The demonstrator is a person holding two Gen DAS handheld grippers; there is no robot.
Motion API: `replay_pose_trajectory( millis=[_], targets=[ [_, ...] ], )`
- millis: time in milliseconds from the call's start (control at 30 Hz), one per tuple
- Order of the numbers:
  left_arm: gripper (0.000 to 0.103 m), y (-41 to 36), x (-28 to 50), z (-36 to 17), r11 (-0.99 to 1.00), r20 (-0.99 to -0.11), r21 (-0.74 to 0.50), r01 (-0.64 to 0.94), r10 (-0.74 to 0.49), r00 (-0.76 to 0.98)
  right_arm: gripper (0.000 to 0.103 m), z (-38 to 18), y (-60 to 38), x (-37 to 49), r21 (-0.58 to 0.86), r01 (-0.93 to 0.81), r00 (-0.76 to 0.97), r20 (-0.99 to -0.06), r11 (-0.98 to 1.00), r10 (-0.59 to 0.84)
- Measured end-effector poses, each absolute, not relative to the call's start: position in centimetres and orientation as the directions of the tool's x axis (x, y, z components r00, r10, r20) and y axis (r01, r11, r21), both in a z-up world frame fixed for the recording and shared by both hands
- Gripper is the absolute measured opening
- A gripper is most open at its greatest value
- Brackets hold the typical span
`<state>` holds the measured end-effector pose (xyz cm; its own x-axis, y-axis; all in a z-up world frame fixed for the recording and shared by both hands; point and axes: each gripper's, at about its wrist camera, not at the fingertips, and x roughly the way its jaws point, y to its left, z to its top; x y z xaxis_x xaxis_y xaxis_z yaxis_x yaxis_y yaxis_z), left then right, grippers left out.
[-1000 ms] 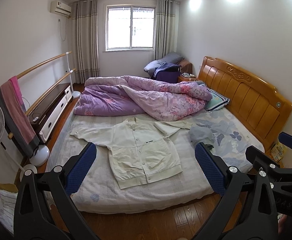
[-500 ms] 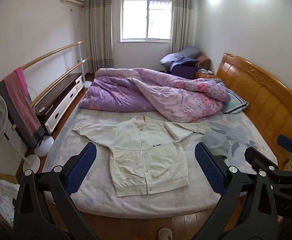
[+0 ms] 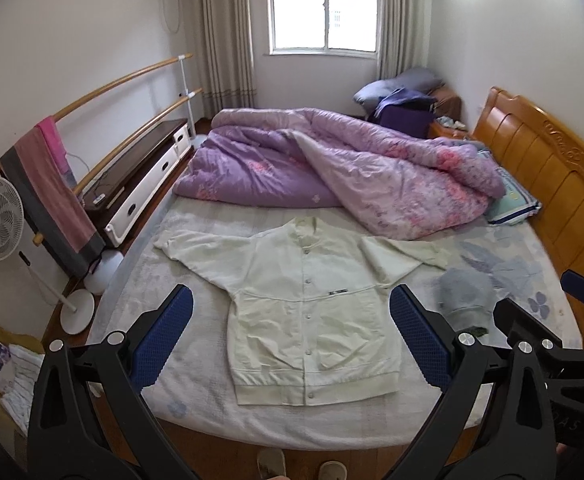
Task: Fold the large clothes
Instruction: 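Move both tools toward the cream jacket lying on the bed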
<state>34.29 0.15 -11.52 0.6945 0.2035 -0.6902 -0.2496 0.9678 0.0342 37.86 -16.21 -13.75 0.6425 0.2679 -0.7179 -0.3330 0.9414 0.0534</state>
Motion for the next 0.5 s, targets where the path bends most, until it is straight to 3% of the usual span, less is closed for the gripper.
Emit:
replay_pose_trajectory(
  millis=[500],
  targets=[
    [0.098,14.3,48.3,-22.7,0.979,-0.789,-0.033,-0.204,0.1,0.606,0.096,-22.1,-3.1,50.3,0.001,-0.277,0.581,-0.796,0.961,0.168]
  ],
)
